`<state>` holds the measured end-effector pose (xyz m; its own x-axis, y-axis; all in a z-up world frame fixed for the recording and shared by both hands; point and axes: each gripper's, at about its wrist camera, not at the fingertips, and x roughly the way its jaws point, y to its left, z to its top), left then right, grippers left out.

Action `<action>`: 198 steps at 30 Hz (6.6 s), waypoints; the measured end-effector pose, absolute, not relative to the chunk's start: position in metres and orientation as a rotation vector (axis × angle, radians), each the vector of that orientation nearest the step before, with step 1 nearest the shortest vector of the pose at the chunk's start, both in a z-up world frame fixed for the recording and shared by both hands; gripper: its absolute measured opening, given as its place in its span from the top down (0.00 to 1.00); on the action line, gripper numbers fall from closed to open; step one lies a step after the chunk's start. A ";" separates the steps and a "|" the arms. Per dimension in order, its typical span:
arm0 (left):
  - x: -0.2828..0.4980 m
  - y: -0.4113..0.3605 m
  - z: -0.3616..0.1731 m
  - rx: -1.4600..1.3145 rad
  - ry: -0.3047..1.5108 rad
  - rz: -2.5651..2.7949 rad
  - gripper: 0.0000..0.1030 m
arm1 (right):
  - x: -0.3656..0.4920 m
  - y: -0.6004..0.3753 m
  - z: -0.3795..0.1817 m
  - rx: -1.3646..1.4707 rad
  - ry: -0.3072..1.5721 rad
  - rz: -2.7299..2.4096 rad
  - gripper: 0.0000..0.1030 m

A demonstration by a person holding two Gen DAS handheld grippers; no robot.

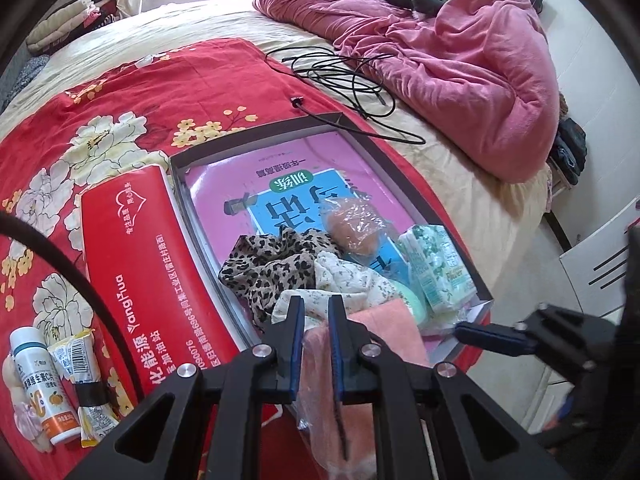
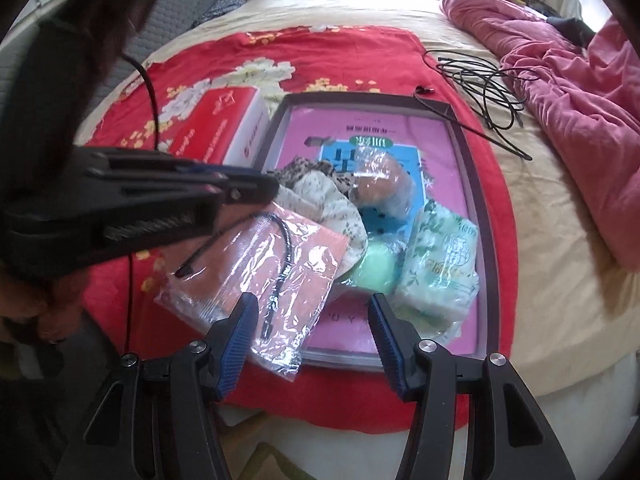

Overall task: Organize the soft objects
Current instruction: 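Lower both items onto the tray and open both tools, then withdraw both tools from the tray toward the remaining items, then grasp the plush bear with left tool while right tool grasps the yellow snack packet, then carry the plush bear and snack packet over the pink tray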

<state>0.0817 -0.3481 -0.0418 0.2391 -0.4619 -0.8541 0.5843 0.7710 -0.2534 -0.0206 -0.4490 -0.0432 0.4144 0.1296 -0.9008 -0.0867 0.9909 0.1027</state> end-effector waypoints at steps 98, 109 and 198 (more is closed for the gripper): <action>0.048 -0.171 0.025 0.015 1.021 -0.646 0.45 | 0.026 -0.332 0.031 -0.187 0.943 0.068 0.30; 0.057 -0.072 0.006 -0.061 1.048 -0.475 0.44 | 0.045 -0.258 0.031 -0.274 0.947 0.199 0.30; 0.009 -0.241 0.030 0.038 1.078 -0.731 0.63 | -0.016 -0.428 0.051 0.174 1.002 -0.081 0.55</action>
